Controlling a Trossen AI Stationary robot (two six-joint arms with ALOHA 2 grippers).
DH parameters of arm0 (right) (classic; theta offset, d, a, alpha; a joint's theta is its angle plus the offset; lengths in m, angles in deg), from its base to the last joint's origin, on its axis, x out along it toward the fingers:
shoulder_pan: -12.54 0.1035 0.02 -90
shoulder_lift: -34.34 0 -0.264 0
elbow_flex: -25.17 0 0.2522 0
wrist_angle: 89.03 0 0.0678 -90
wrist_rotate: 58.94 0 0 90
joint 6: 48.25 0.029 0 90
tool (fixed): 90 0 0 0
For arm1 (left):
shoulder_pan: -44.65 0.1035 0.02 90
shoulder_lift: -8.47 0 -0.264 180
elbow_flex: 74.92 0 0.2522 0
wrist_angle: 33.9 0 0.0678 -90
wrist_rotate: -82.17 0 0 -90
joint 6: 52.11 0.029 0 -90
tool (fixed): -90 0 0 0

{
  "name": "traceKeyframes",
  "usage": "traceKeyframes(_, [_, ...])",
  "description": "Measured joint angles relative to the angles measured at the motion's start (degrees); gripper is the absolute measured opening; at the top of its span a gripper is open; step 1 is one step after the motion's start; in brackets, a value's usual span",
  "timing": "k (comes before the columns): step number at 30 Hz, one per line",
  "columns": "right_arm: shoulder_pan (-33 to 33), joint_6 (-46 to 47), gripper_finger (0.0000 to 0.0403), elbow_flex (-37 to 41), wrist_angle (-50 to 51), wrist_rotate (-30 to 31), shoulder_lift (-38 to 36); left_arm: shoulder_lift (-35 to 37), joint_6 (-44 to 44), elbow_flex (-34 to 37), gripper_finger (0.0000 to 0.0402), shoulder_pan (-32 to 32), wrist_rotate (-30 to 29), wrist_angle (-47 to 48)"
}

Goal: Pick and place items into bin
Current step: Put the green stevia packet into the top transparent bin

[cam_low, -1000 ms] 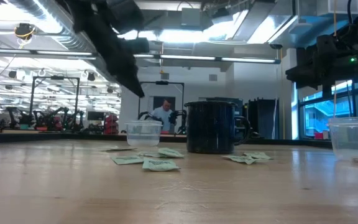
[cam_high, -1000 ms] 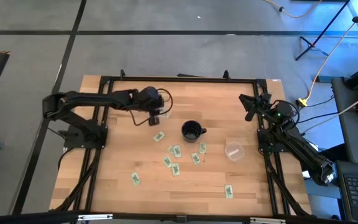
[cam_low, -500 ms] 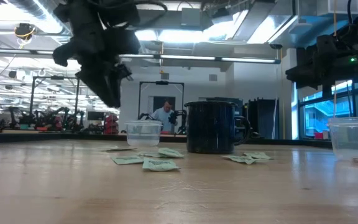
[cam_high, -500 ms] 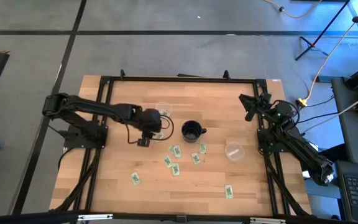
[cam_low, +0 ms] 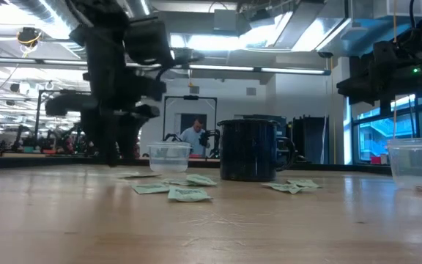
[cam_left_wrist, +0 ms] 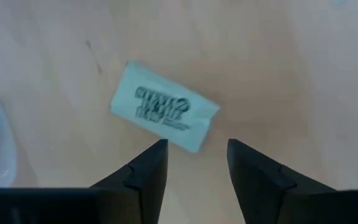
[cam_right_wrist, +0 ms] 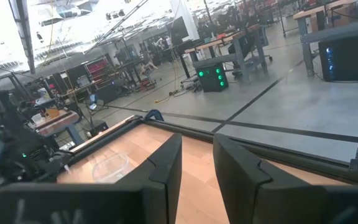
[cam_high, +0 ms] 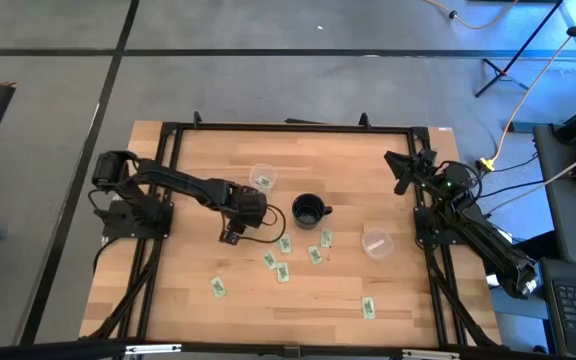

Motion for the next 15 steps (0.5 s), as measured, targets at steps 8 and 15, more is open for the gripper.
traceKeyframes(8, [0.0,0.0,0.0095,0.0,-0.01,-0.01,0.0,-3.93,2.14,-0.24,0.0153,-0.67,-4.8,0.22])
traceKeyframes(15, [0.0,-1.36,0.0095,0.02,-0.01,0.0,0.0,-2.71,2.48,0.08,0.0141,-0.58,-3.3,0.23])
